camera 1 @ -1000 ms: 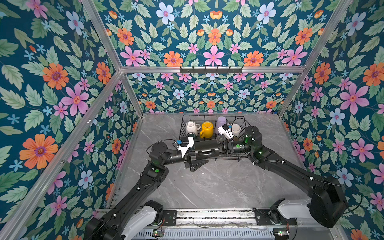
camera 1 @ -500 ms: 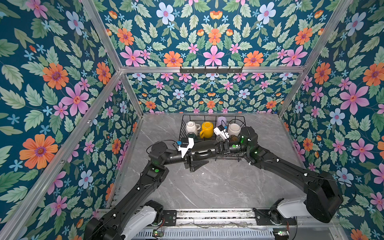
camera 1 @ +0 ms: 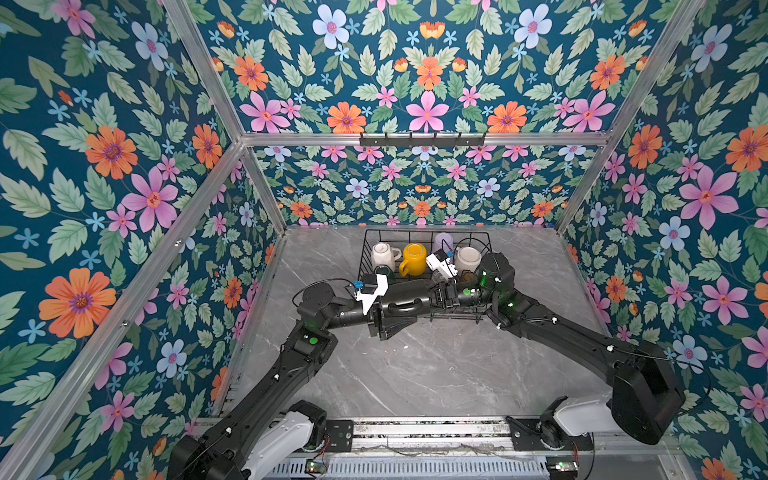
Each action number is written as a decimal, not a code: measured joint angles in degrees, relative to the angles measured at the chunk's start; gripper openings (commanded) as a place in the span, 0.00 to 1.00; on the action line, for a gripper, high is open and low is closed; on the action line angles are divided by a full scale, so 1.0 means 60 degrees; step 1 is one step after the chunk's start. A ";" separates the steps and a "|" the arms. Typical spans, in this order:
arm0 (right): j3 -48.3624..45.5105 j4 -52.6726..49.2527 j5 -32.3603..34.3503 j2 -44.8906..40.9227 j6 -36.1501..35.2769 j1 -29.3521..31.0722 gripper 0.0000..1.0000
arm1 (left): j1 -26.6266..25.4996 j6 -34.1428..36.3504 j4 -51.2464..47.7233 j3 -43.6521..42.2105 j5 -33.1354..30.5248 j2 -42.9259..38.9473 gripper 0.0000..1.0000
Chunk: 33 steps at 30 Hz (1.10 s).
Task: Load the cups into the dish rack
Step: 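Close the left gripper on the black mug held by the right gripper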
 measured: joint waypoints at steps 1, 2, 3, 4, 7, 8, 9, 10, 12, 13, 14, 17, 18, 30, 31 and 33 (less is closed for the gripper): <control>-0.0004 0.0015 0.0000 0.0004 0.0004 0.0004 0.00 | 0.0000 0.0000 0.0000 0.0000 -0.0007 -0.0004 0.60; -0.0007 0.0022 -0.0004 0.0007 0.0004 0.0004 0.00 | 0.0000 0.0000 0.0000 0.0000 -0.0011 -0.0007 0.57; -0.0007 0.0036 -0.0004 0.0015 0.0007 0.0004 0.00 | 0.0000 -0.0004 -0.0004 0.0000 -0.0029 -0.0015 0.55; -0.0007 0.0080 -0.0011 0.0029 0.0011 0.0004 0.00 | 0.0000 -0.0004 -0.0004 0.0000 -0.0036 -0.0018 0.54; -0.0004 0.0171 -0.0058 0.0084 0.0055 0.0004 0.00 | 0.0004 -0.0004 -0.0025 0.0000 -0.0073 -0.0044 0.56; -0.0004 0.0197 -0.0069 0.0098 0.0080 0.0004 0.00 | 0.0004 -0.0011 -0.0047 0.0000 -0.0084 -0.0047 0.62; -0.0004 0.0222 -0.0076 0.0113 0.0091 0.0004 0.00 | 0.0004 -0.0011 -0.0055 -0.0004 -0.0102 -0.0055 0.70; -0.0004 0.0248 -0.0087 0.0127 0.0157 0.0004 0.00 | 0.0004 -0.0036 -0.0058 -0.0007 -0.0120 -0.0069 0.74; 0.0004 0.0321 -0.0135 0.0153 0.0157 0.0007 0.00 | 0.0000 -0.0036 -0.0062 -0.0047 -0.0189 -0.0138 0.83; 0.0007 0.0328 -0.0142 0.0160 0.0160 0.0007 0.00 | -0.0004 -0.0033 -0.0058 -0.0080 -0.0215 -0.0171 0.85; 0.0015 0.0324 -0.0146 0.0168 0.0168 0.0007 0.00 | -0.0004 -0.0033 -0.0058 -0.0109 -0.0240 -0.0215 0.87; 0.0033 0.0288 -0.0149 0.0178 0.0182 0.0025 0.00 | -0.0004 -0.0033 -0.0036 -0.0175 -0.0270 -0.0331 0.89; 0.0040 0.0284 -0.0153 0.0189 0.0182 0.0025 0.00 | -0.0004 -0.0033 -0.0011 -0.0186 -0.0291 -0.0372 0.89; 0.0106 -0.0124 -0.0160 0.0182 0.0007 0.0018 0.00 | -0.0004 0.0011 0.0211 -0.0233 -0.0346 -0.0423 0.83; 0.0113 -0.0135 -0.0146 0.0182 0.0007 0.0015 0.00 | -0.0004 0.0036 0.0233 -0.0229 -0.0335 -0.0397 0.81; 0.0113 -0.0138 -0.0146 0.0182 0.0011 0.0011 0.00 | 0.0004 0.0040 0.0262 -0.0200 -0.0317 -0.0335 0.81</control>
